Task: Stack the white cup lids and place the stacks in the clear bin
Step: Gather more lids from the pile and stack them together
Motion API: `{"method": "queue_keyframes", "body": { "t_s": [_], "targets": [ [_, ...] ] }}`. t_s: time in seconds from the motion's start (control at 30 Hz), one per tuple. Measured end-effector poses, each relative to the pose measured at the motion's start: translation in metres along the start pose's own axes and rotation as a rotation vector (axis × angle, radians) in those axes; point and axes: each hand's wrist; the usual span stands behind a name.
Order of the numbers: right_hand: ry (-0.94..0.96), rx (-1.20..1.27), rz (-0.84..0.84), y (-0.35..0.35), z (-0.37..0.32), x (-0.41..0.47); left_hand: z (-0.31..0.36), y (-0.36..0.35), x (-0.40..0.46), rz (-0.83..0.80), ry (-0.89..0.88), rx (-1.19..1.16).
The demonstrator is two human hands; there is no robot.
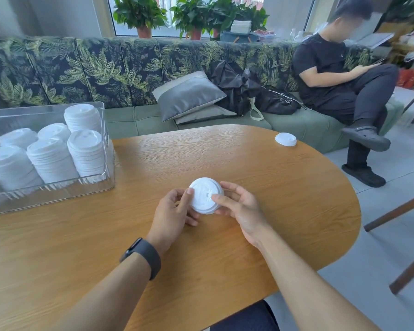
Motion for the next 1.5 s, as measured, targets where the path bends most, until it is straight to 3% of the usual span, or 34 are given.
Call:
{"method": "queue_keyframes", "body": {
  "t_s": [0.53, 0.93, 1.07, 1.5],
  "targets": [
    [-0.040, 0.139, 0.036, 0.019, -0.003, 0.007, 0.010, -0.006, 0.012, -0.117, 0.018, 0.010],
    [0.233, -0.507, 0.395, 0.102, 0.000, 0.062, 0.025, -0.095, 0.088, -0.147, 0.002, 0.088],
    [0.208, -0.714, 0.500, 0.134, -0.002, 0.095, 0.032, -0.125, 0.124, -0.156, -0.028, 0.115],
    [0.212, -0.953, 0.636, 0.201, 0.007, 0.236, 0.052, -0.174, 0.228, -0.153, -0.069, 0.116]
  ]
}}
Point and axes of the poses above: each hand's wrist, its own x-axis towards the middle knuckle, its own y-axis out of the back of the hand, z = x × y, and after that the axes turned 10 degrees about y, right-handed
